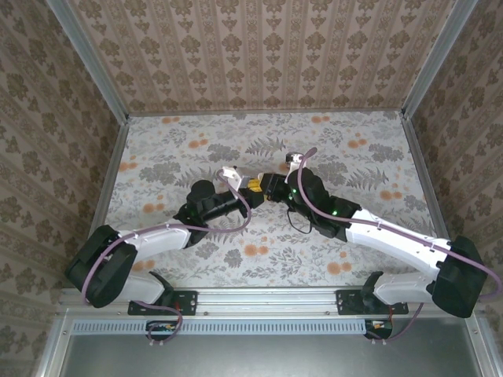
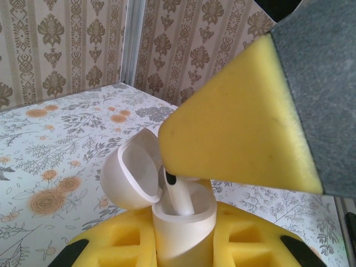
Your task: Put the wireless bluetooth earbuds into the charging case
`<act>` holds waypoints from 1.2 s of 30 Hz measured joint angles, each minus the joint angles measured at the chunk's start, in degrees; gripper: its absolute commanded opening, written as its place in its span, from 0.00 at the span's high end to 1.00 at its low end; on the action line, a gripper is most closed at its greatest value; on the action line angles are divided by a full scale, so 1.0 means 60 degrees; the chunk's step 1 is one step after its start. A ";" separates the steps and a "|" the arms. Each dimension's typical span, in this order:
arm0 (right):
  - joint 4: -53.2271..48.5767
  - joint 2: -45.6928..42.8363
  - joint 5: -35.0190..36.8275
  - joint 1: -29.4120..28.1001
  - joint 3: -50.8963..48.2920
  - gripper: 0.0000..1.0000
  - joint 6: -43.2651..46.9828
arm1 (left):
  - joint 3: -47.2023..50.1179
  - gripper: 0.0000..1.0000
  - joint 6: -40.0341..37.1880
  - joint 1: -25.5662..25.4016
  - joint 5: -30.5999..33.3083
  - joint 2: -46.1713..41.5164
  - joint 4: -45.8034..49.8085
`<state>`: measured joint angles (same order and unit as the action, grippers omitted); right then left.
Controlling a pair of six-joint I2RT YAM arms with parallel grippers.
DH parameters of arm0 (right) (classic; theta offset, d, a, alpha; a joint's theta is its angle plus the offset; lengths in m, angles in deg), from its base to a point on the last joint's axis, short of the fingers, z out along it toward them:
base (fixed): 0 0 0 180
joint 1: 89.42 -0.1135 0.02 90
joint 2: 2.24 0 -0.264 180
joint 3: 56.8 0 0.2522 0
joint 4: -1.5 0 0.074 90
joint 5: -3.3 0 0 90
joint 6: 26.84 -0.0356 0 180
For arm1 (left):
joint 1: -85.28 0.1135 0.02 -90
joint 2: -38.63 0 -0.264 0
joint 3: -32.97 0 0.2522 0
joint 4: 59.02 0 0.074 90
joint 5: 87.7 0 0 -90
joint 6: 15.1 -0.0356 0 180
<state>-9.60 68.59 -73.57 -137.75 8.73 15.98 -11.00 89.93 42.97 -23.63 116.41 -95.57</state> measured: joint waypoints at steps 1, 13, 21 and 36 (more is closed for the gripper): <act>-0.0004 -0.0029 0.0004 -0.0011 -0.0022 0.75 0.0000 | 0.0000 1.00 0.0000 -0.0007 0.0015 -0.0011 0.0007; -0.0120 -0.0066 0.0033 -0.0055 -0.0004 0.66 -0.0069 | 0.0000 1.00 0.0000 -0.0007 0.0076 -0.0102 0.0168; -0.0372 -0.0080 0.0033 -0.0062 0.0124 0.61 -0.0098 | 0.0000 1.00 0.0000 -0.0007 0.0080 -0.0120 0.0171; -0.3909 -0.1038 0.0364 0.0095 0.1891 0.47 0.0084 | 0.0004 1.00 -0.0047 0.0379 -0.0004 -0.0637 0.0113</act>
<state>-33.05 62.36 -71.39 -137.18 20.07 16.48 -10.98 89.64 45.25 -23.65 112.59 -94.89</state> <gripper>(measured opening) 0.531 0.198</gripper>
